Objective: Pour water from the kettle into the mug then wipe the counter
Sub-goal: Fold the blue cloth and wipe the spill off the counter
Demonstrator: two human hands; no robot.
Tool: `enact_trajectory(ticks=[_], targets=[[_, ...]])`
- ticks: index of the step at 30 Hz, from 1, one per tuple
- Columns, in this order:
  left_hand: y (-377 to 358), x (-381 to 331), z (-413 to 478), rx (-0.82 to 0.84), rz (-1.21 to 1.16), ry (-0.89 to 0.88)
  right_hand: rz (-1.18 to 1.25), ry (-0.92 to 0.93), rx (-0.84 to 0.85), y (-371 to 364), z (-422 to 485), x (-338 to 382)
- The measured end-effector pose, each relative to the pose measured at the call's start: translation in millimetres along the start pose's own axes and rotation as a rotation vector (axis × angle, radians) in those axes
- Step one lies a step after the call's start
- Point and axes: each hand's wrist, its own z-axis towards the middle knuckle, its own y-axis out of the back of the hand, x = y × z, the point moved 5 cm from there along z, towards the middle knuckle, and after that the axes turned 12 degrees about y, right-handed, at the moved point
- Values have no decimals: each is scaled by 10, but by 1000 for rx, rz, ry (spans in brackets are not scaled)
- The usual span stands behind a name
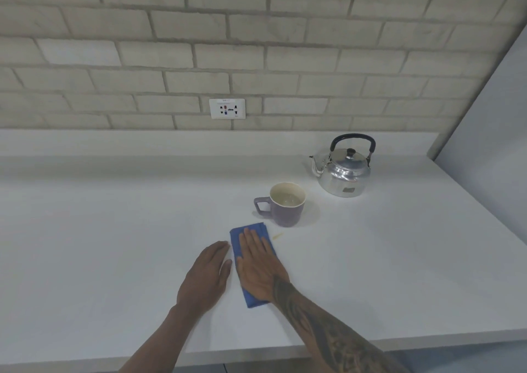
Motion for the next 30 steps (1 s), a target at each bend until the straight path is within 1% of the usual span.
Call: enact_trajectory(ticks=[2, 5, 8, 12, 15, 17, 20, 22, 24, 26, 30], targets=[[-4, 4, -8, -27, 4, -16, -11, -43, -56, -94, -150, -123], [13, -22, -13, -56, -3, -14, 12, -115, -58, -52, -477, -415], [9, -25, -13, -58, -21, -13, 34, -143, -93, 24, -698, -804], [10, -52, -24, -58, -17, -24, 41, -381, -81, 117, -736, -1484], [24, -65, -29, -47, -16, -15, 30, -524, -95, 194, -619, -1674], [7, -41, -12, -35, -10, -12, 49, -507, -120, 178, -571, -1573], [-1, -41, -1, -37, -1, -11, 38, -344, -141, 40, -744, -1342], [0, -37, 6, -49, 5, -4, 44, -268, -124, -1, -924, -1328], [12, -56, -8, -62, 11, 1, 36, -277, -124, -7, -1018, -1479], [15, -58, -18, -67, 22, 3, 41, -341, -122, 59, -999, -1618], [15, -77, -8, -64, 43, 24, 49, -373, -62, 131, -884, -1707]])
